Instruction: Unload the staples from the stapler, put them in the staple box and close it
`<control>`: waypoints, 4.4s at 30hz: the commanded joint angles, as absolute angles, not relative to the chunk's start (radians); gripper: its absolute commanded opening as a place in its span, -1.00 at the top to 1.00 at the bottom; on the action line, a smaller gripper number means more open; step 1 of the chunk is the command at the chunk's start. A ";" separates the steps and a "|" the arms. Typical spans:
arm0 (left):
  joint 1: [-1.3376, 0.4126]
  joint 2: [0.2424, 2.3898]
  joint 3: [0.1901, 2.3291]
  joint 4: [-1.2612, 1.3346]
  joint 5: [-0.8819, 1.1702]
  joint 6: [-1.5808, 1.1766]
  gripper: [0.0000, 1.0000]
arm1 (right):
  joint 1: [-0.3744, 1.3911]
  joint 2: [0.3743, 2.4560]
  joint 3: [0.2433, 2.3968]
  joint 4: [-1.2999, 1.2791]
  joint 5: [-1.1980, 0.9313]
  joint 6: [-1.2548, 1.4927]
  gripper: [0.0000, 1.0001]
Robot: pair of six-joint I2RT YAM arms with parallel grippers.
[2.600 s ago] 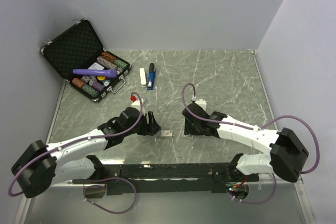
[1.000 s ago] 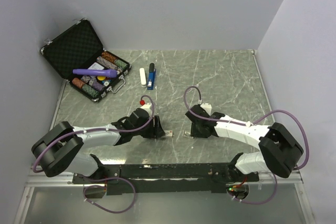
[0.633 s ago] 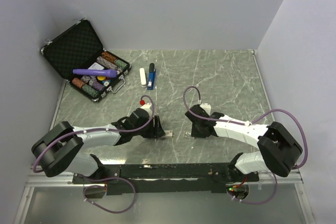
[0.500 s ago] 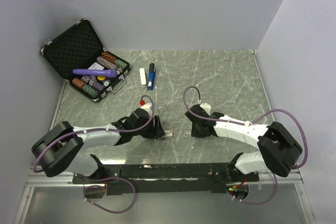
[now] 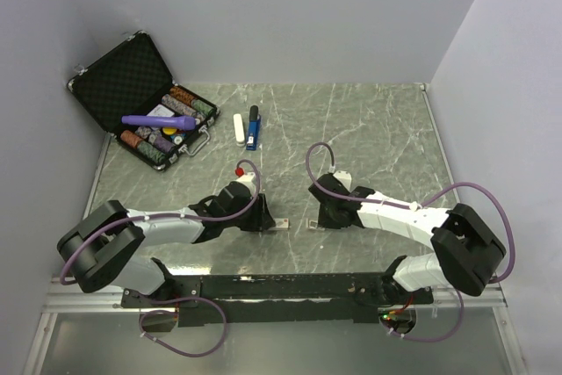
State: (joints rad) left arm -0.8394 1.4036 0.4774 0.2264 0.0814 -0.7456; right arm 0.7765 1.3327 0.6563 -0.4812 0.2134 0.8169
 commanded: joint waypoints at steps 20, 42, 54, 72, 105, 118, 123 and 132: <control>-0.847 1.344 0.457 0.186 0.032 -0.747 0.53 | 0.833 1.405 0.756 -0.468 0.227 0.816 1.00; -0.847 1.471 0.463 0.276 0.048 -0.724 0.99 | 0.916 1.509 0.857 -0.568 0.288 0.859 1.00; -0.854 1.437 0.436 0.288 0.055 -0.749 0.99 | 0.943 1.549 0.893 -0.581 0.284 0.867 1.00; -0.885 1.402 0.425 0.285 0.045 -0.762 0.99 | 0.969 1.631 0.966 -0.653 0.347 0.876 1.00; -0.899 1.405 0.417 0.298 0.035 -0.756 0.99 | 0.980 1.655 1.043 -0.690 0.387 0.845 1.00; -0.907 1.425 0.423 0.307 0.051 -0.750 0.99 | 0.980 1.628 1.048 -0.658 0.368 0.788 1.00; -0.913 1.434 0.431 0.304 0.054 -0.746 0.99 | 0.979 1.606 1.045 -0.638 0.351 0.769 1.00; -0.925 1.448 0.443 0.308 0.063 -0.739 0.99 | 0.976 1.582 1.032 -0.604 0.304 0.729 1.00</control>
State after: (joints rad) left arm -0.9081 1.4254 0.4309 0.3122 0.0486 -0.7521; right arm 0.9710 1.6325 1.0100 -0.6525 0.3302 0.7486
